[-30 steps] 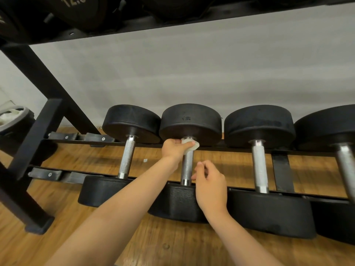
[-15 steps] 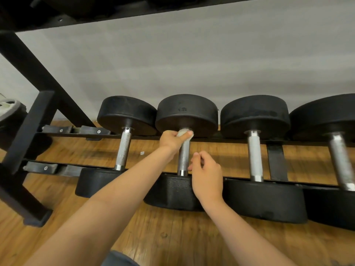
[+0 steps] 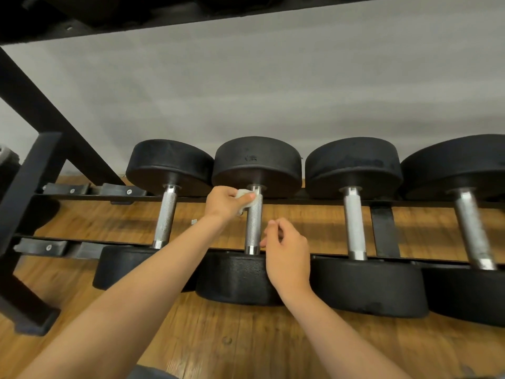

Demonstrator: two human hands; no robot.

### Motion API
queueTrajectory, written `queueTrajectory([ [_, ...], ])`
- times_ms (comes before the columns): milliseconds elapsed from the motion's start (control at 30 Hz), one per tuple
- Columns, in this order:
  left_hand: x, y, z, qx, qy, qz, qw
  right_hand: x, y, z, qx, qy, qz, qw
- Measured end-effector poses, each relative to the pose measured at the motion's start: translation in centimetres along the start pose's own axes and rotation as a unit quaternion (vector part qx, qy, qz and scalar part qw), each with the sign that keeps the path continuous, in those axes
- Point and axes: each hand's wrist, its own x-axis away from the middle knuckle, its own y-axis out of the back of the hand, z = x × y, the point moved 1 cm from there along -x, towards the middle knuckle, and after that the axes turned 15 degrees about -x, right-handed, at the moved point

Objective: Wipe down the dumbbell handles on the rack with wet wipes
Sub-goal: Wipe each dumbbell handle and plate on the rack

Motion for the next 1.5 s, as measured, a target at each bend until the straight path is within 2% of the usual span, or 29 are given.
queueTrajectory([
  [167,-0.6,0.2,-1.3,-0.048,-0.020,0.093,0.994,0.1,0.0,0.3,0.003,-0.008,-0.001,1.000],
  [300,-0.2,0.9,0.3,-0.087,-0.056,0.059,0.993,0.1,0.1,0.2,0.007,-0.009,0.006,1.000],
  [367,0.0,1.1,0.4,-0.095,-0.069,0.076,0.990,0.1,0.1,0.1,0.010,-0.008,0.007,1.000],
  [500,0.5,0.5,-0.2,-0.079,-0.041,0.157,0.984,0.1,0.1,-0.1,-0.001,-0.004,0.005,1.000],
  [700,1.0,1.2,1.4,-0.022,-0.023,0.137,0.990,0.0,-0.1,-0.1,0.001,0.005,-0.008,1.000],
  [767,1.1,1.3,1.6,-0.014,-0.019,0.166,0.986,0.0,-0.1,-0.1,-0.001,0.007,-0.007,1.000],
  [900,1.6,0.5,1.6,-0.097,-0.024,0.263,0.960,0.1,-0.1,-0.1,-0.002,0.003,-0.002,1.000],
  [1033,1.8,0.2,1.6,-0.091,-0.031,0.250,0.963,-0.1,-0.1,-0.2,0.001,0.000,0.000,1.000],
  [1167,2.2,0.7,2.6,-0.145,-0.071,0.208,0.965,-0.1,-0.1,-0.2,0.007,-0.002,0.004,1.000],
  [1233,2.4,1.4,3.0,-0.135,-0.075,0.221,0.963,-0.2,-0.1,-0.3,0.006,-0.003,0.007,1.000],
  [1300,2.5,1.4,2.8,-0.152,-0.064,0.271,0.948,-0.2,0.0,-0.3,-0.002,-0.002,0.010,1.000],
  [1400,2.5,0.1,2.6,-0.234,-0.043,0.336,0.911,-0.1,0.1,-0.1,-0.010,0.001,0.011,1.000],
  [1500,2.4,0.5,3.0,-0.232,-0.004,0.341,0.911,-0.2,0.0,-0.2,-0.007,0.007,0.009,1.000],
])
